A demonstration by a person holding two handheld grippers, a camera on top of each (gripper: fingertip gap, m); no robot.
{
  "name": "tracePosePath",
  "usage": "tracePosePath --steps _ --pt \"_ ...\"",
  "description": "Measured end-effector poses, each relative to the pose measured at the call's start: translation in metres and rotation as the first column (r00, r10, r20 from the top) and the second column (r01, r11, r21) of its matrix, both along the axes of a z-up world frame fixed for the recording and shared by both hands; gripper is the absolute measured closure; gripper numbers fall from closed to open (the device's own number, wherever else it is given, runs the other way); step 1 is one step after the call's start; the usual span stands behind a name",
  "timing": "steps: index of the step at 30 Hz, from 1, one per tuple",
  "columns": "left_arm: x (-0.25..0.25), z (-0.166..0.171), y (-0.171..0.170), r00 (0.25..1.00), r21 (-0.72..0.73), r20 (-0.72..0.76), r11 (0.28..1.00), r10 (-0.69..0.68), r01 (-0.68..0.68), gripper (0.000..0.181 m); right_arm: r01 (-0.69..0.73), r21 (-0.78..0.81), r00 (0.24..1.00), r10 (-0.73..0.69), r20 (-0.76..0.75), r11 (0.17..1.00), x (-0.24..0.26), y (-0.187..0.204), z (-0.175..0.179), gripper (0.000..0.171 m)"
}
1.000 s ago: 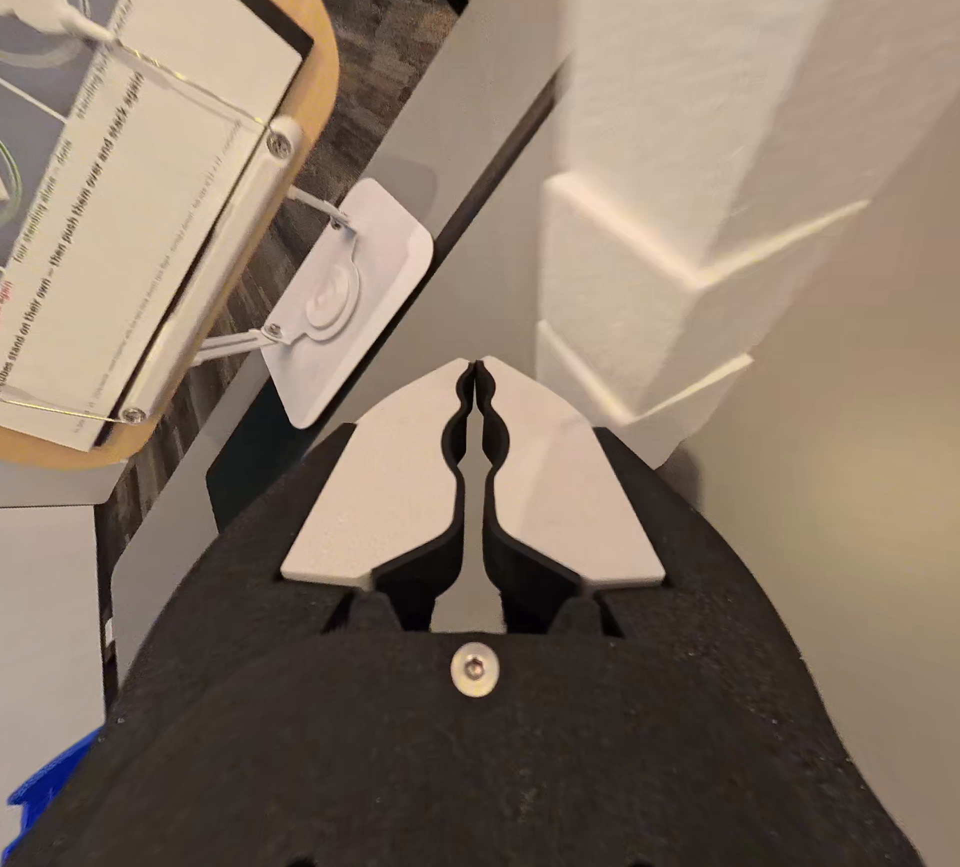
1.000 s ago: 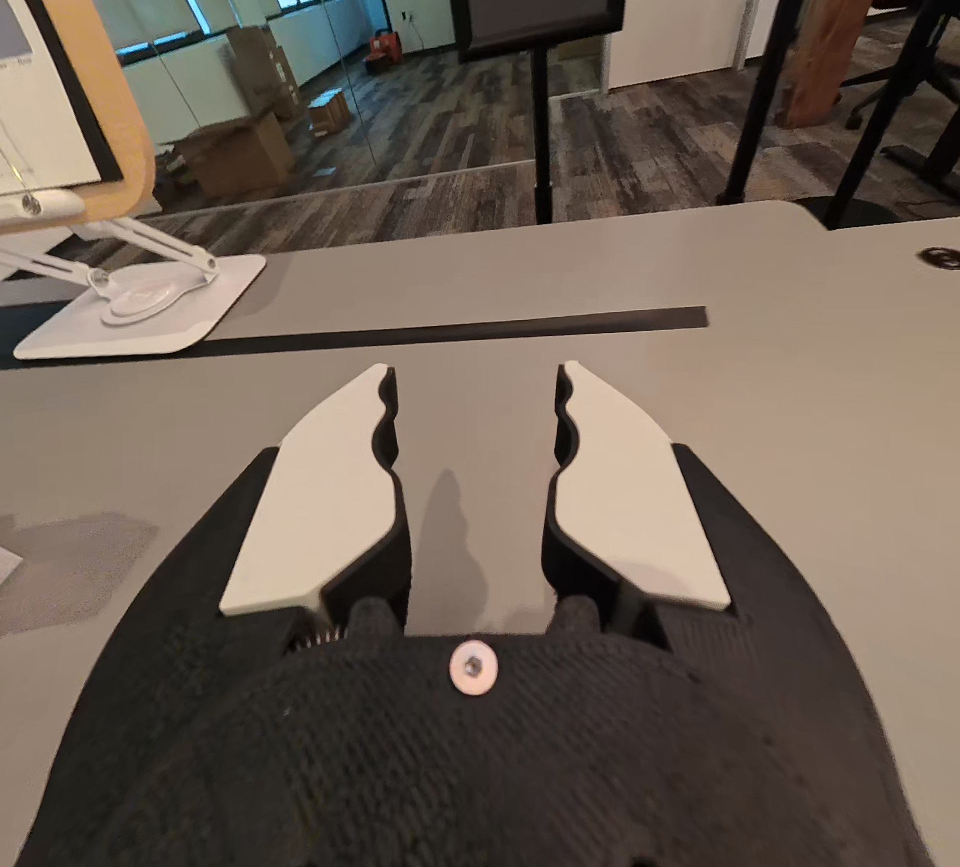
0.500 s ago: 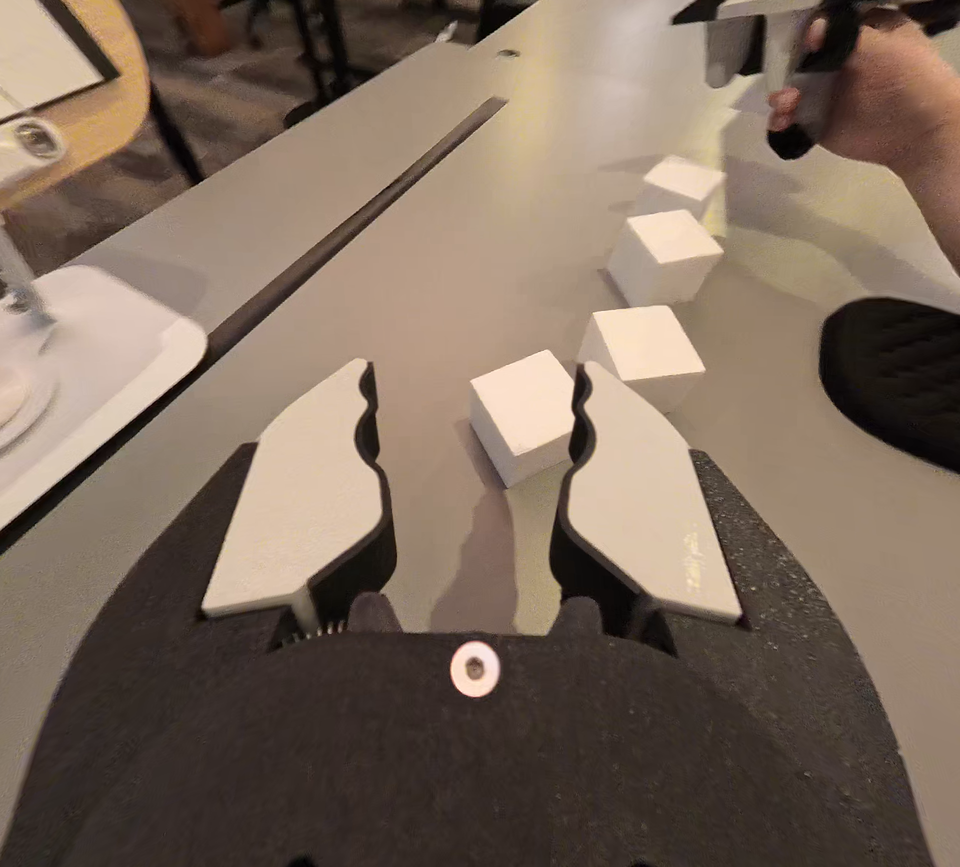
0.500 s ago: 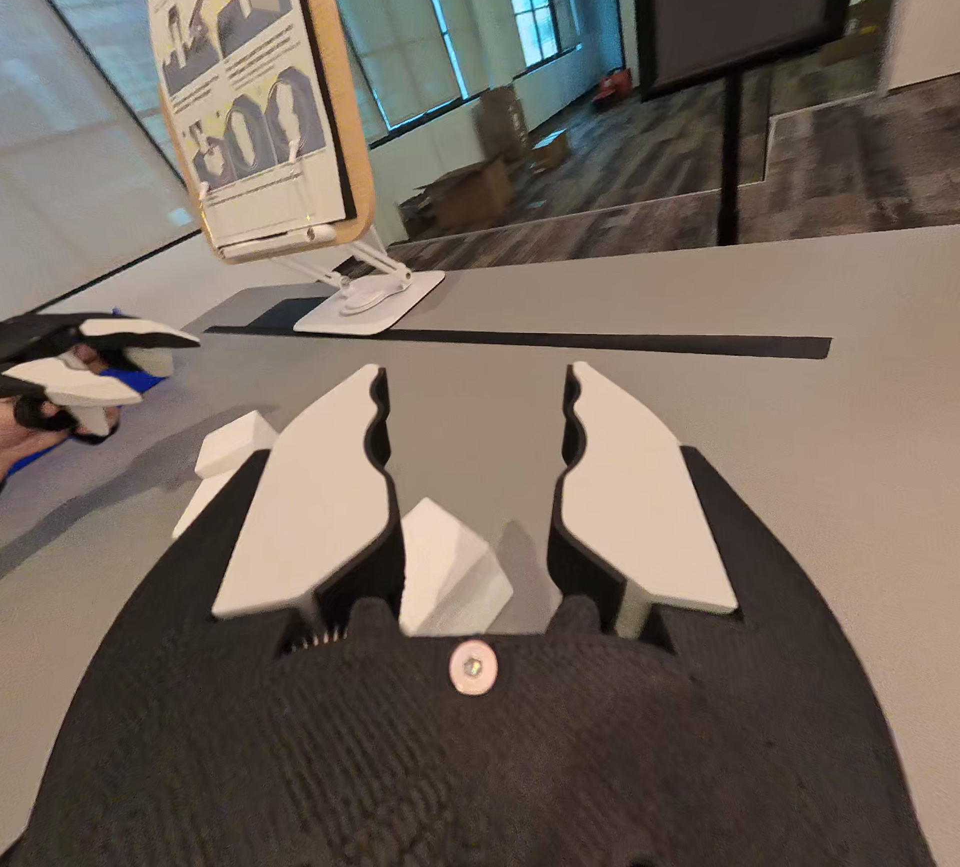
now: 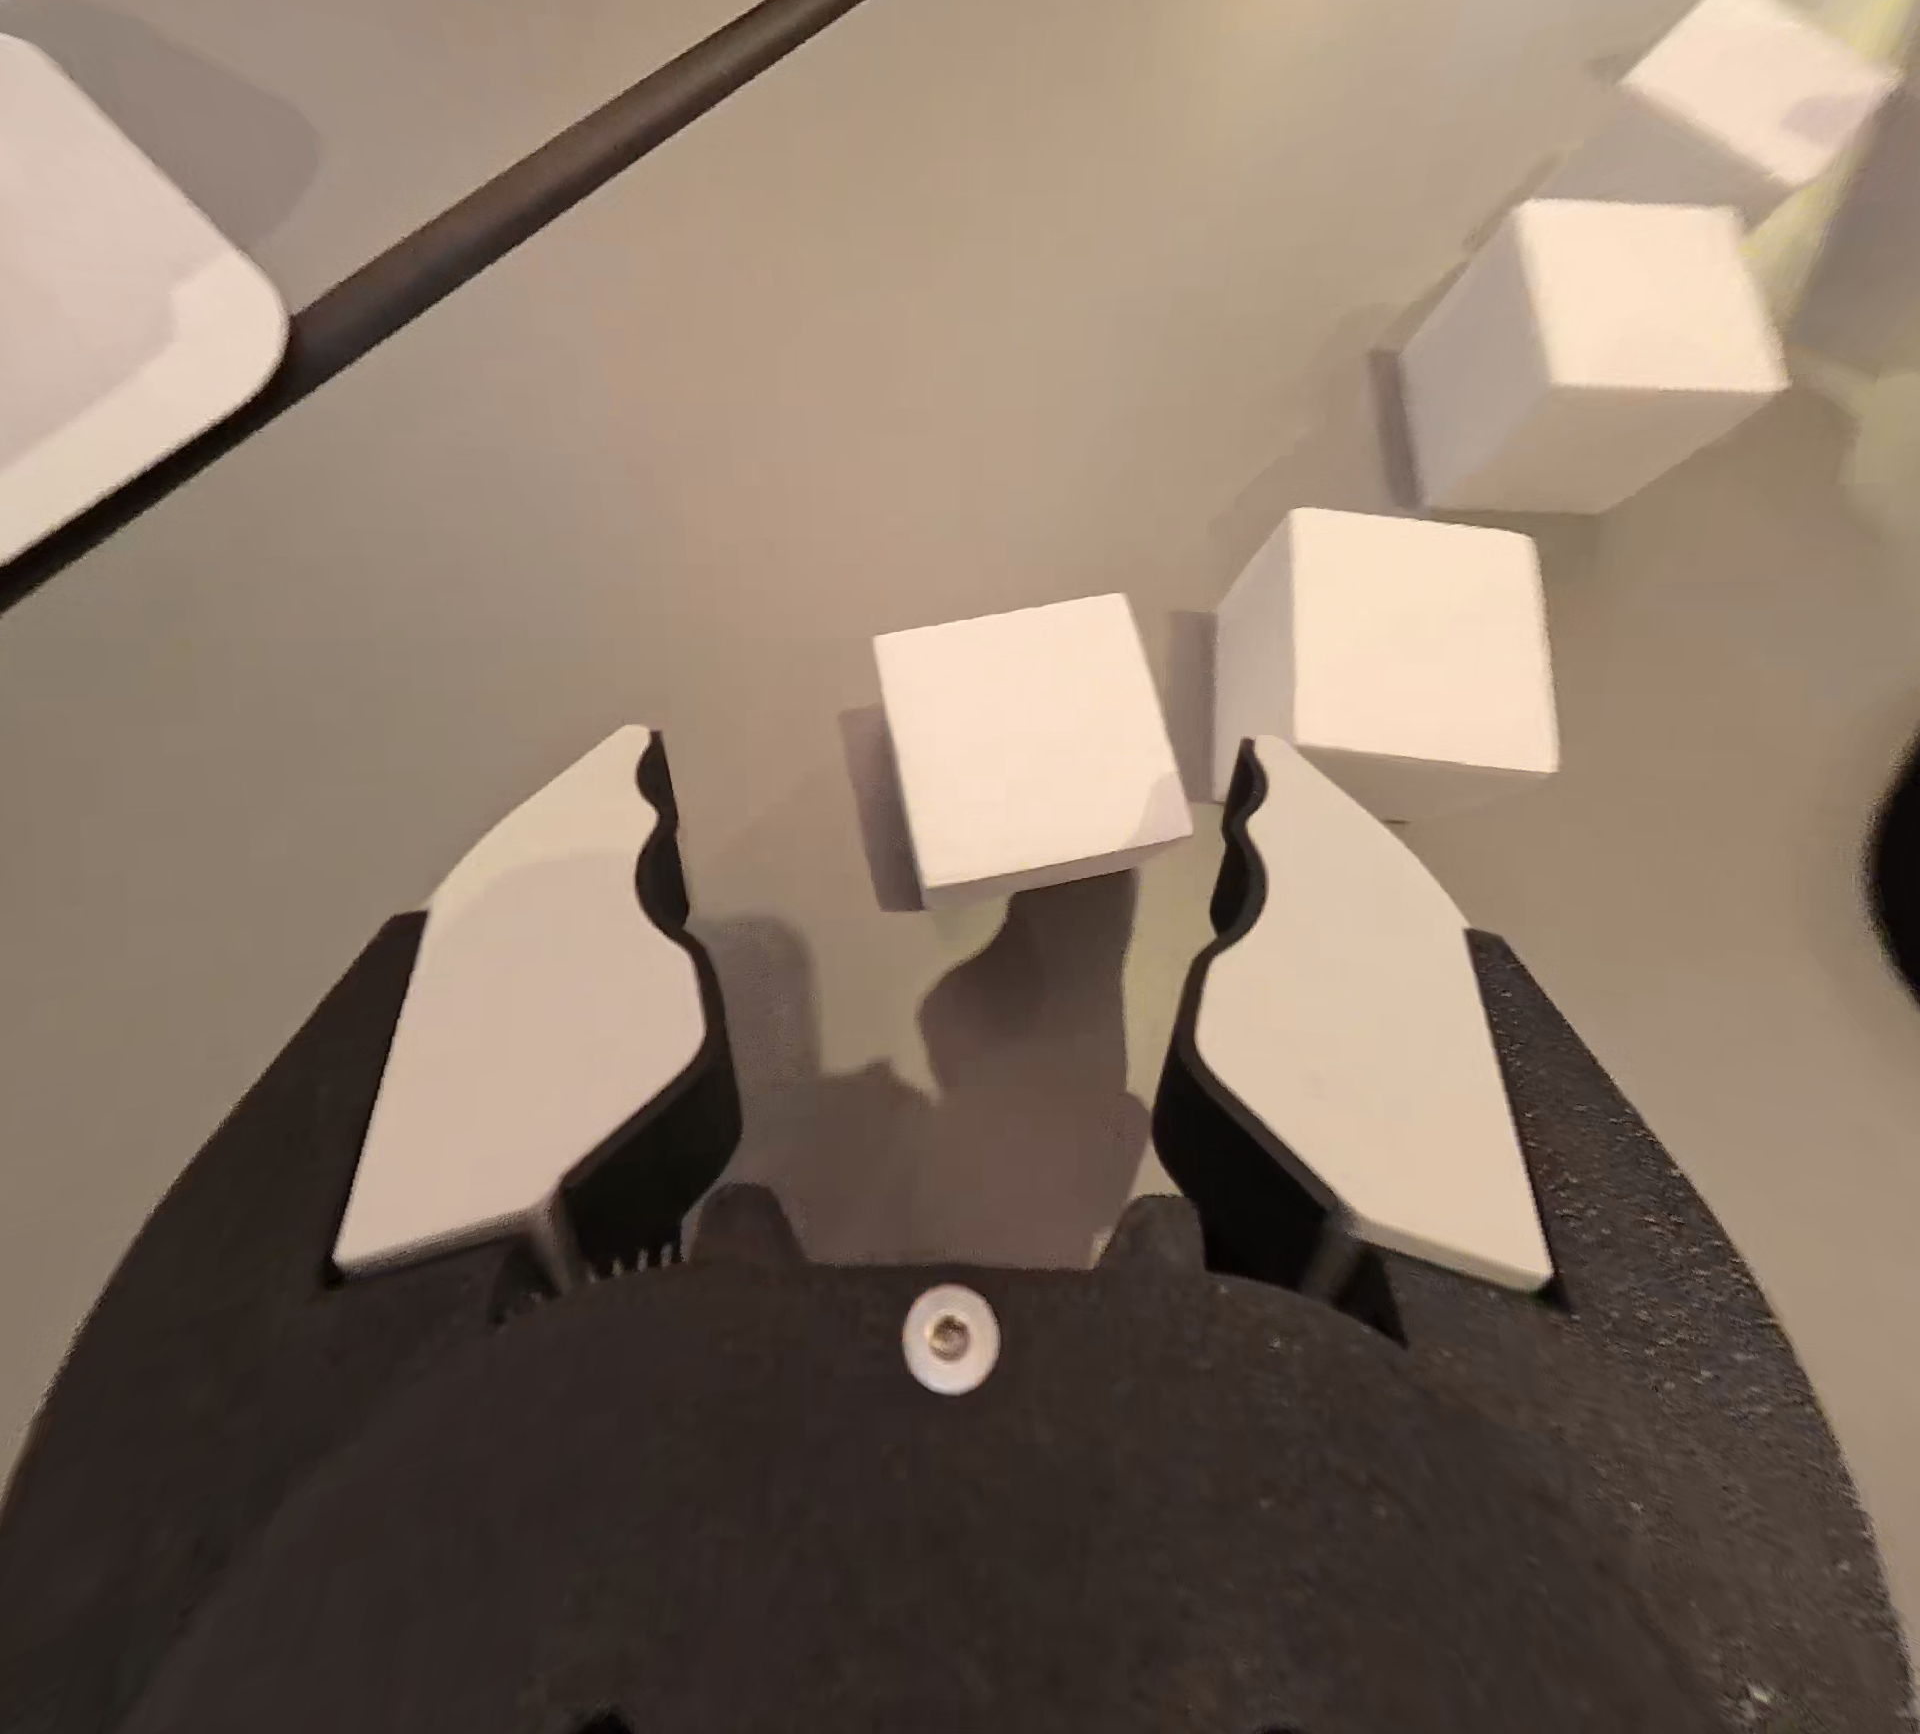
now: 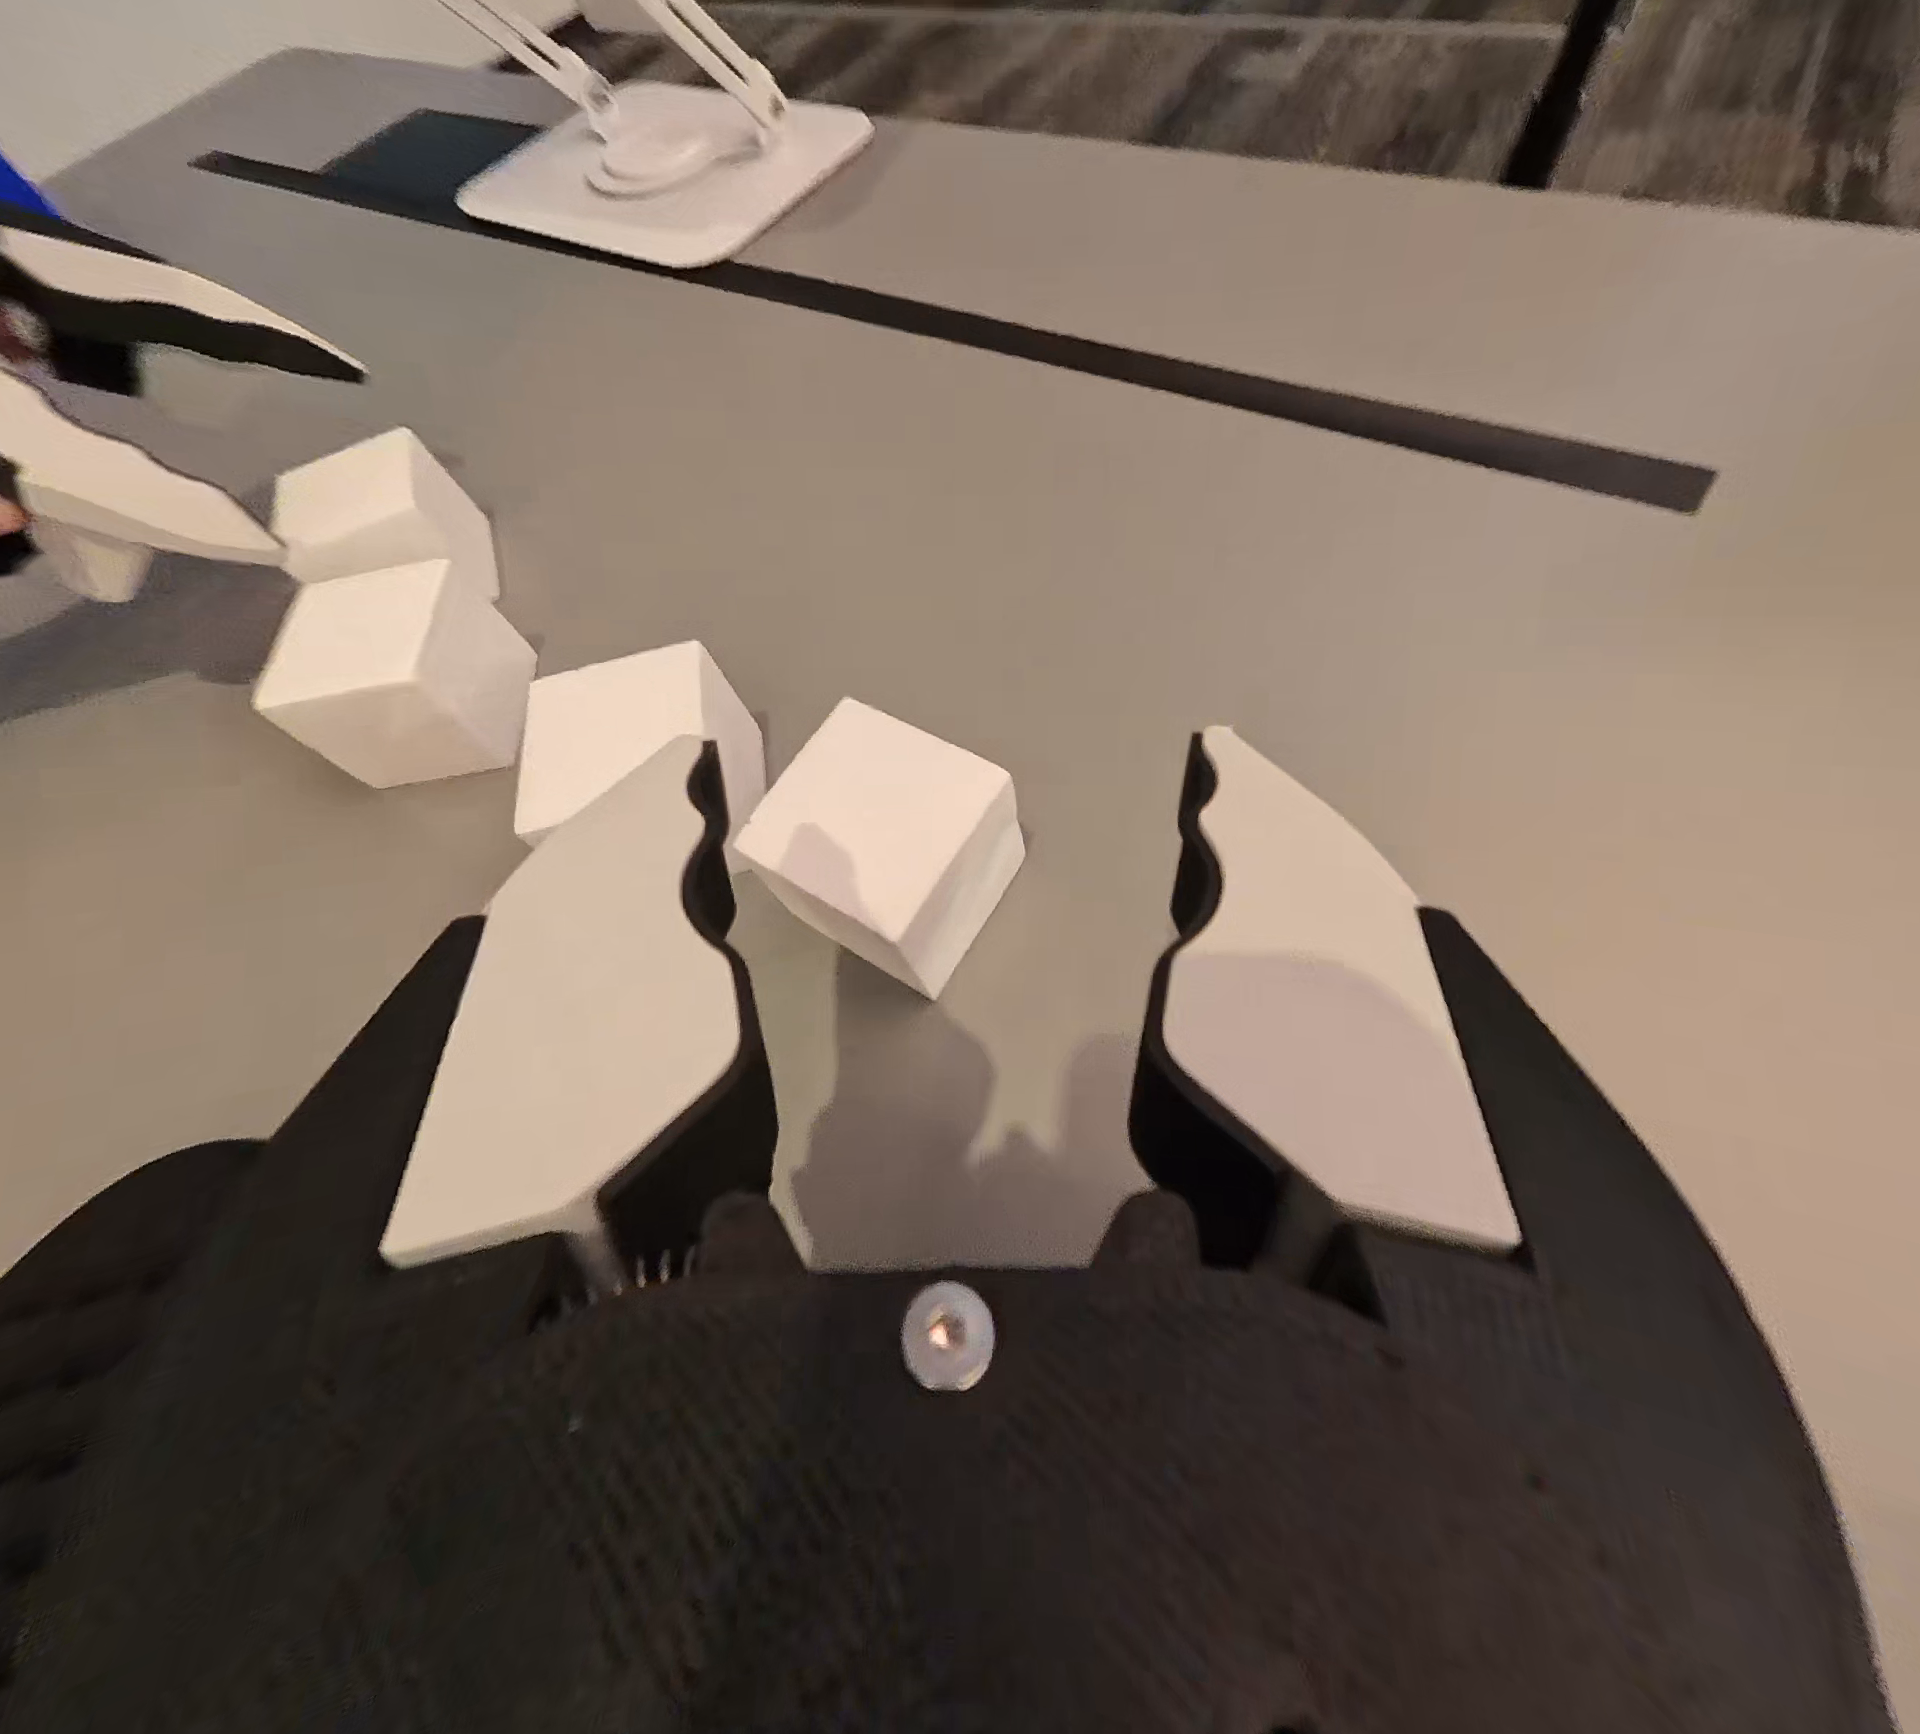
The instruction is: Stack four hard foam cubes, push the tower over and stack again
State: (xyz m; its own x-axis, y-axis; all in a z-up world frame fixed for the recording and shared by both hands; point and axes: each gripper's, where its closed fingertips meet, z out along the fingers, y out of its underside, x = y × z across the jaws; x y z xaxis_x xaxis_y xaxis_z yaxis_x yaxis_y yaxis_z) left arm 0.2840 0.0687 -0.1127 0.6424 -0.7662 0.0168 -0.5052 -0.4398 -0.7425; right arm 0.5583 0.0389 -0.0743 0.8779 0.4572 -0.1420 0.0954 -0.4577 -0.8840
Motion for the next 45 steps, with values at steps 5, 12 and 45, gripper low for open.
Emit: tracePosePath --steps 5,12,45 --pt "-0.007 -0.004 0.004 0.989 0.036 -0.107 0.995 0.1 -0.097 0.085 0.115 -0.111 0.99 -0.104 0.098 0.987 -0.005 0.009 -0.015 0.091" --pt "-0.018 0.0 0.004 0.98 0.036 -0.149 0.991 0.134 -0.13 0.089 0.187 -0.317 0.972 -0.128 0.197 0.93 -0.027 0.009 -0.019 0.096" --pt "-0.006 0.038 0.019 0.996 0.149 -0.088 0.988 -0.026 0.039 0.122 0.241 -0.532 0.97 -0.213 0.115 0.812 0.01 -0.028 -0.026 0.113"
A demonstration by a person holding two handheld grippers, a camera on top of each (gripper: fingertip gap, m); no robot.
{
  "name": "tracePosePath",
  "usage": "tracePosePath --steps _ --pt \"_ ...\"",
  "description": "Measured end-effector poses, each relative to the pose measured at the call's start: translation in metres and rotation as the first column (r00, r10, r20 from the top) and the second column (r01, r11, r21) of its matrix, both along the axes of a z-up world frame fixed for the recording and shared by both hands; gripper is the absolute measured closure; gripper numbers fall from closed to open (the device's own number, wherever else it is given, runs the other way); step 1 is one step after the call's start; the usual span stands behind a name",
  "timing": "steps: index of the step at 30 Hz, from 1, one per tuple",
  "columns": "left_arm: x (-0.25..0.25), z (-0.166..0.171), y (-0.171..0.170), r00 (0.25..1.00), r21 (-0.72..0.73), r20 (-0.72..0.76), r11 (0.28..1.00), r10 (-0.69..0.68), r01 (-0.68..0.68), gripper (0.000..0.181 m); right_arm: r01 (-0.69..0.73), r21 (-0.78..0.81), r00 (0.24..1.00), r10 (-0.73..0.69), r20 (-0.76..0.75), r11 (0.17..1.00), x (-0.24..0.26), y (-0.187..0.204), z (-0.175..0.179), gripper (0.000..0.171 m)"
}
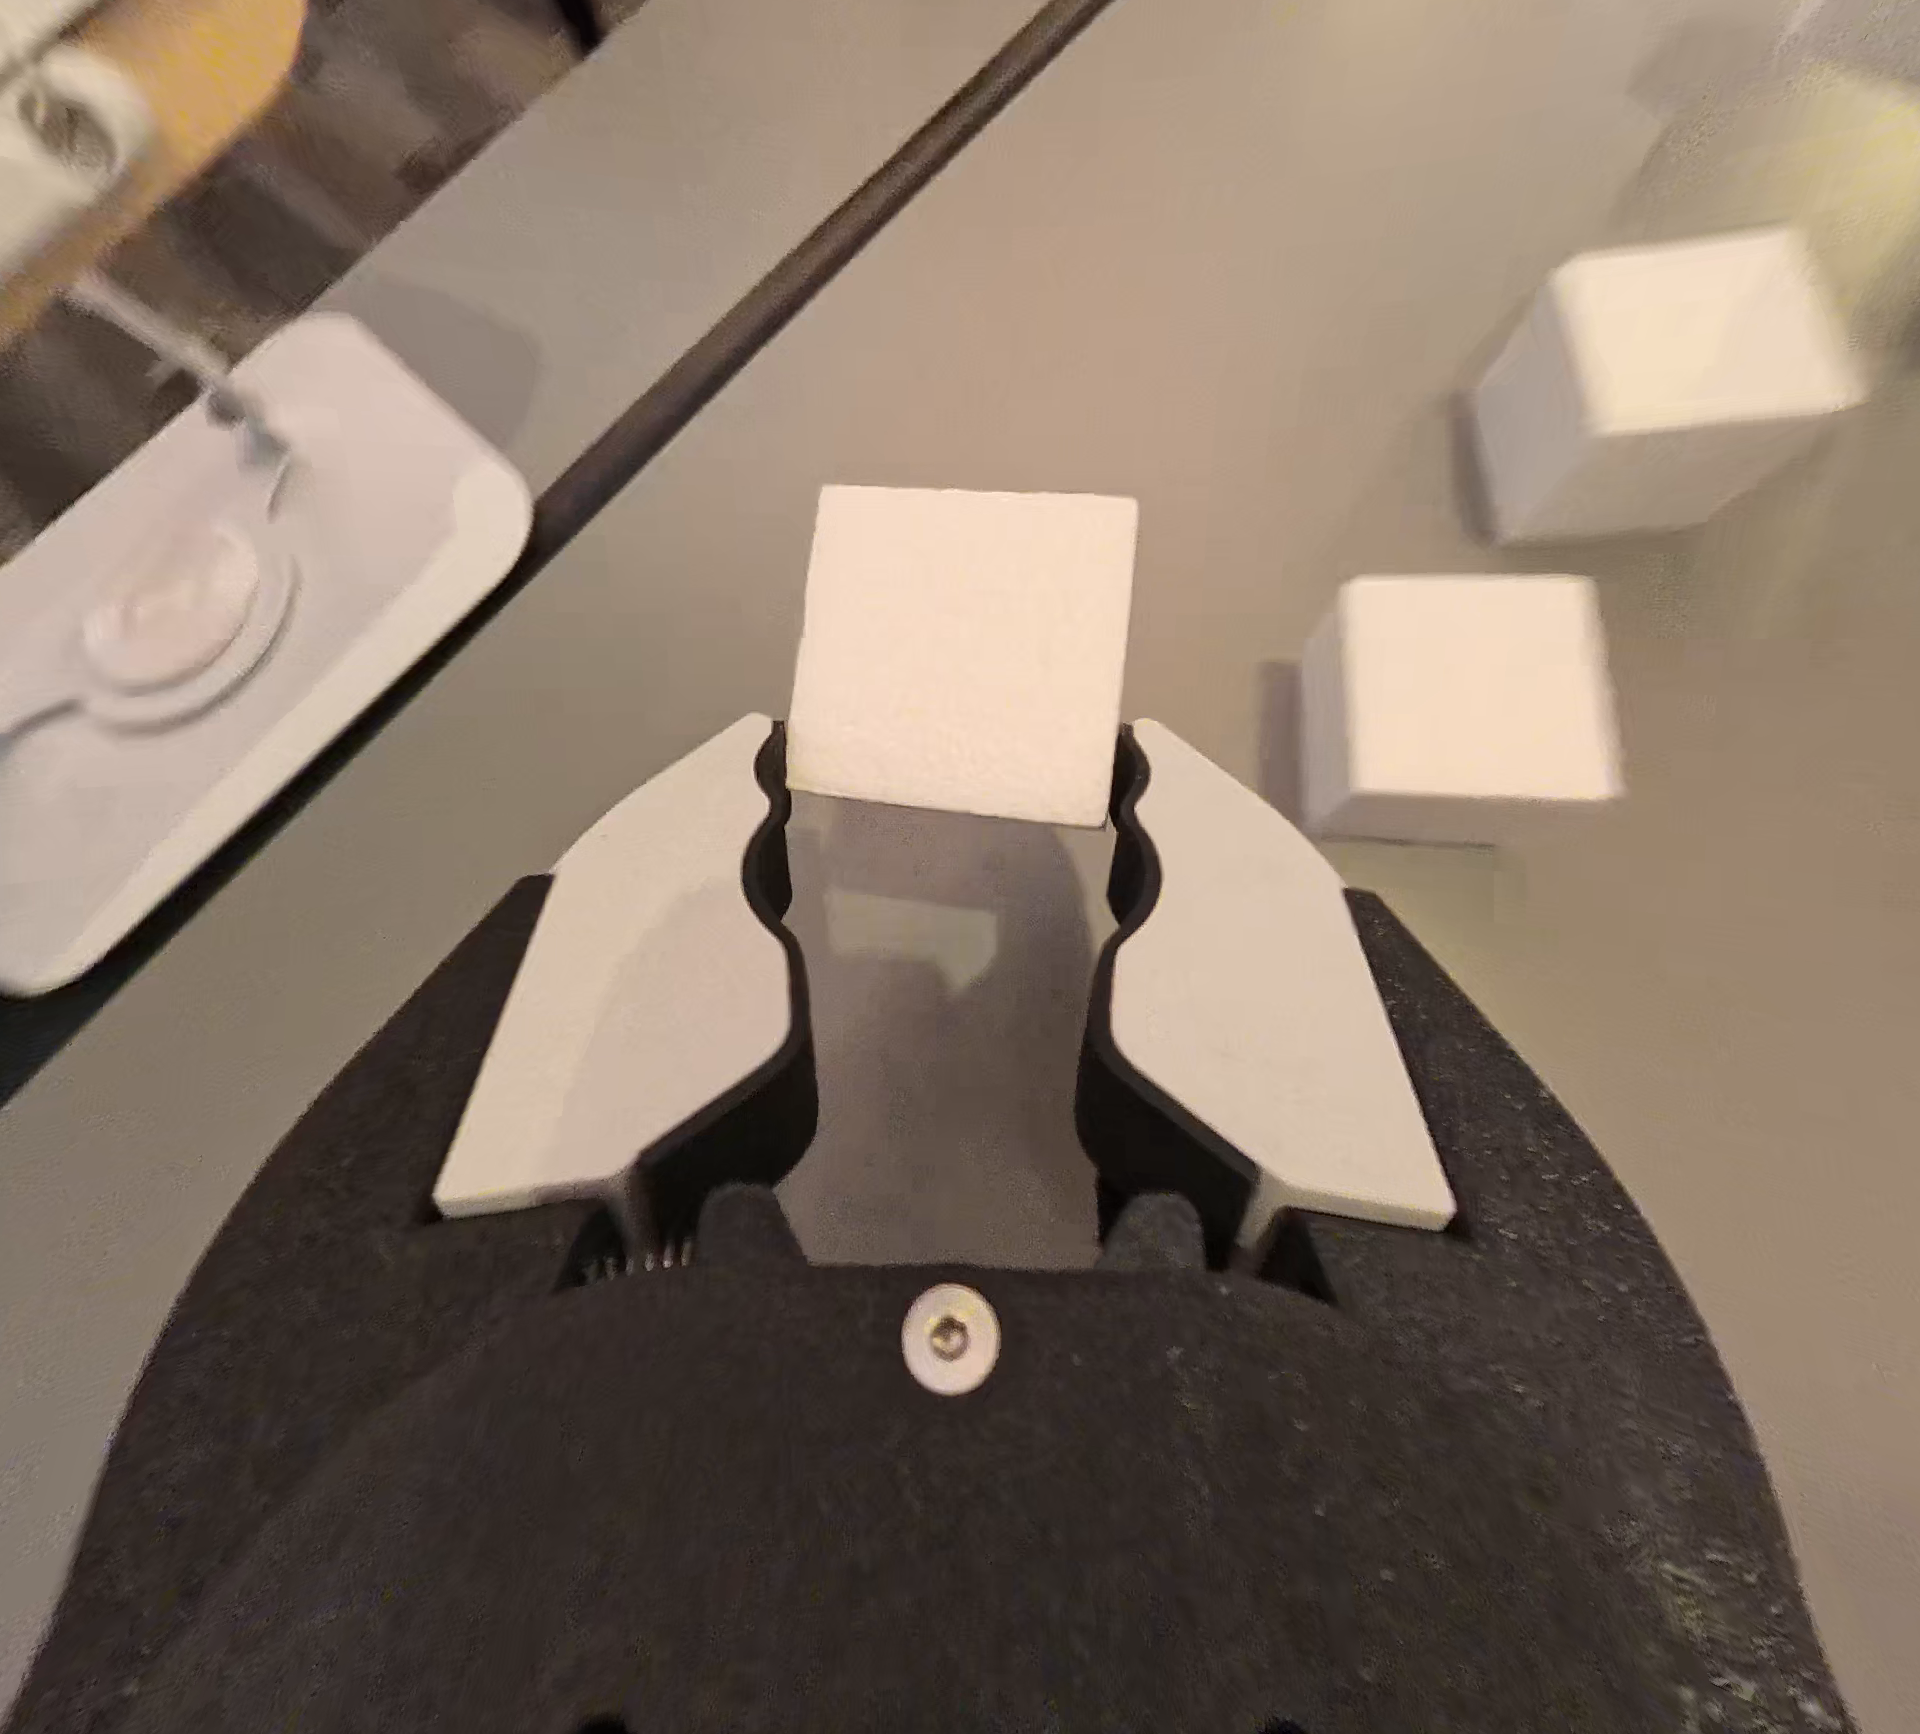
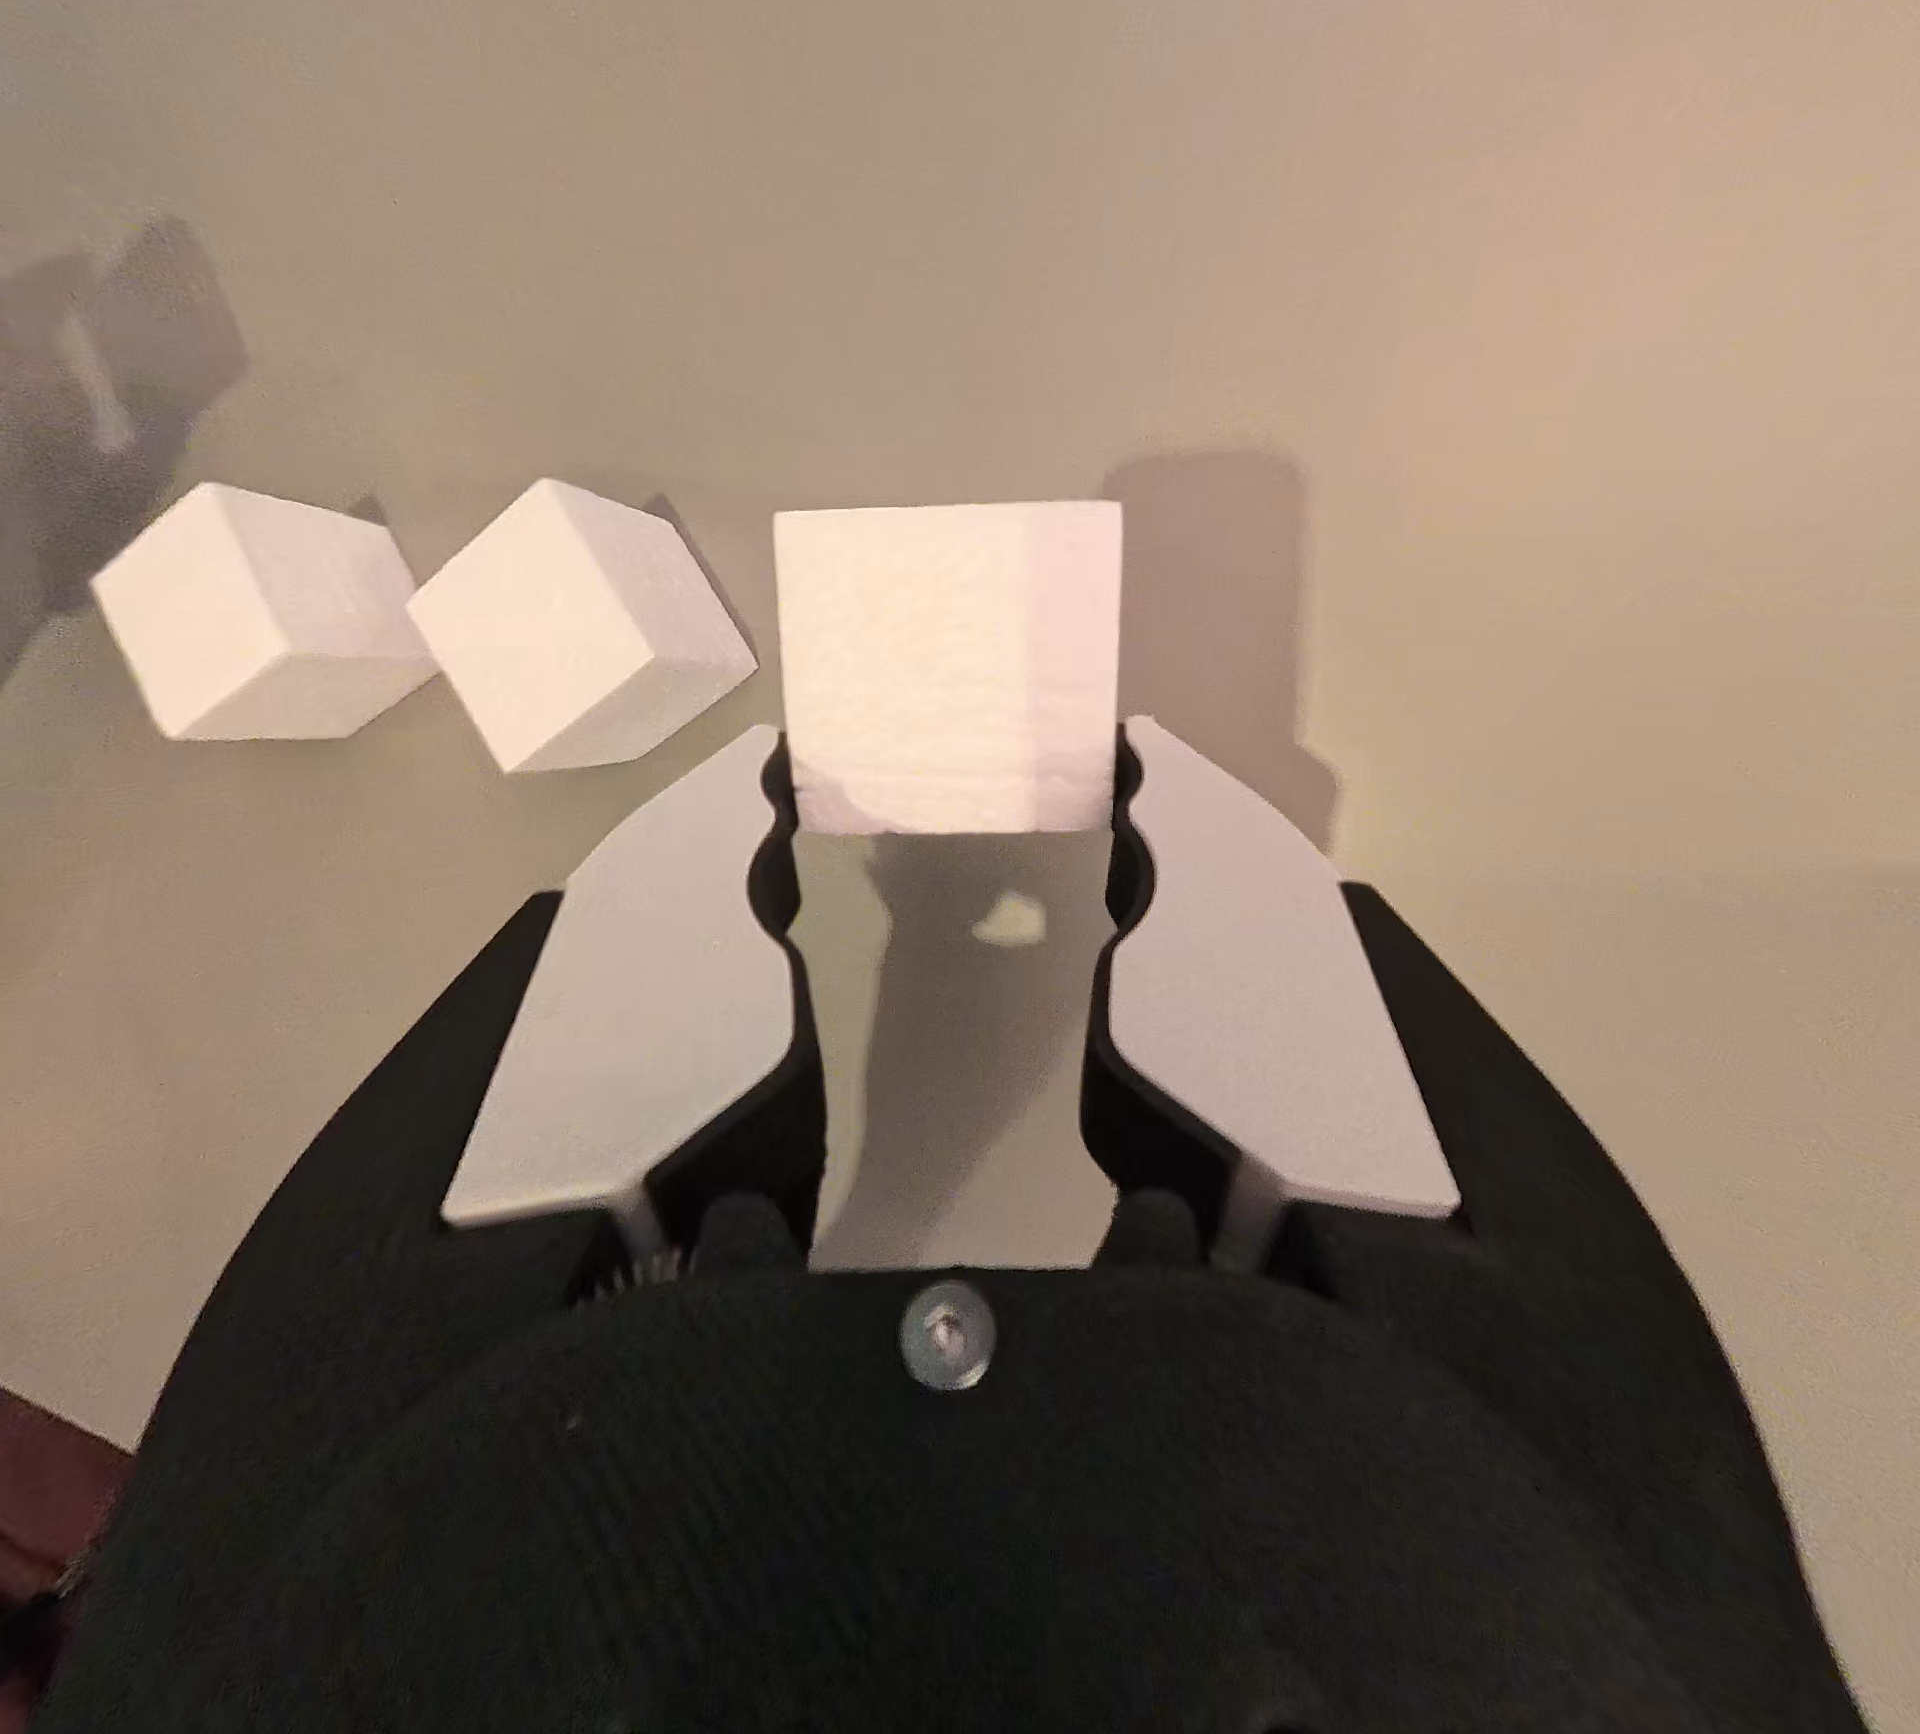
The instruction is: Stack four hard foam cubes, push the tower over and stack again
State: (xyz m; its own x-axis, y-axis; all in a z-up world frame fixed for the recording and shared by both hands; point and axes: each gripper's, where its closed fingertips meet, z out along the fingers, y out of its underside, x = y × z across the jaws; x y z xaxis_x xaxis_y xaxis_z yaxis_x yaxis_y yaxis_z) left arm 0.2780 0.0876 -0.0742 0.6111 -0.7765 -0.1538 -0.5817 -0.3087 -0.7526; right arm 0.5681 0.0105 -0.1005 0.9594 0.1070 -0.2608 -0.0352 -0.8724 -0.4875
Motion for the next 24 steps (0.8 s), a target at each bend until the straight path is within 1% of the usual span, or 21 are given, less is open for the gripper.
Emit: tracePosePath --steps 2,4,5,7,10,13,16,20,24 --pt "0.026 0.02 -0.011 0.992 -0.001 0.058 0.993 -0.115 0.116 0.122 0.007 0.041 1.0 -0.006 -0.027 0.999 0.009 -0.005 0.01 0.113" --pt "0.057 0.034 -0.026 0.963 0.019 0.064 0.965 -0.263 0.262 0.122 0.026 0.075 0.999 -0.023 -0.043 0.997 0.019 -0.01 0.018 0.113" --pt "0.072 0.039 -0.034 0.941 0.026 0.05 0.942 -0.335 0.334 0.122 0.033 0.088 0.998 -0.029 -0.052 0.996 0.023 -0.014 0.022 0.113" --pt "0.095 0.041 -0.037 0.908 0.041 -0.019 0.907 -0.418 0.419 0.122 0.04 0.115 0.997 -0.032 -0.071 0.993 0.028 -0.019 0.028 0.113" --pt "0.127 0.038 -0.047 0.818 0.07 -0.088 0.815 -0.569 0.575 0.122 0.039 0.133 0.997 -0.03 -0.069 0.99 0.035 -0.028 0.033 0.113" --pt "0.154 0.035 -0.067 0.666 0.059 -0.07 0.664 -0.742 0.746 0.122 0.024 0.133 0.997 -0.015 -0.071 0.991 0.038 -0.035 0.034 0.113" --pt "0.172 0.038 -0.077 0.554 0.043 -0.034 0.552 -0.832 0.832 0.122 0.041 0.147 0.995 -0.027 -0.094 0.988 0.044 -0.038 0.035 0.113" --pt "0.178 0.028 -0.071 0.461 -0.009 -0.116 0.465 -0.88 0.885 0.122 0.049 0.164 0.993 -0.031 -0.115 0.985 0.048 -0.04 0.039 0.113" --pt "0.182 0.017 -0.07 0.38 -0.029 -0.141 0.388 -0.914 0.921 0.122 0.029 0.186 0.993 -0.008 -0.116 0.982 0.042 -0.039 0.044 0.113"
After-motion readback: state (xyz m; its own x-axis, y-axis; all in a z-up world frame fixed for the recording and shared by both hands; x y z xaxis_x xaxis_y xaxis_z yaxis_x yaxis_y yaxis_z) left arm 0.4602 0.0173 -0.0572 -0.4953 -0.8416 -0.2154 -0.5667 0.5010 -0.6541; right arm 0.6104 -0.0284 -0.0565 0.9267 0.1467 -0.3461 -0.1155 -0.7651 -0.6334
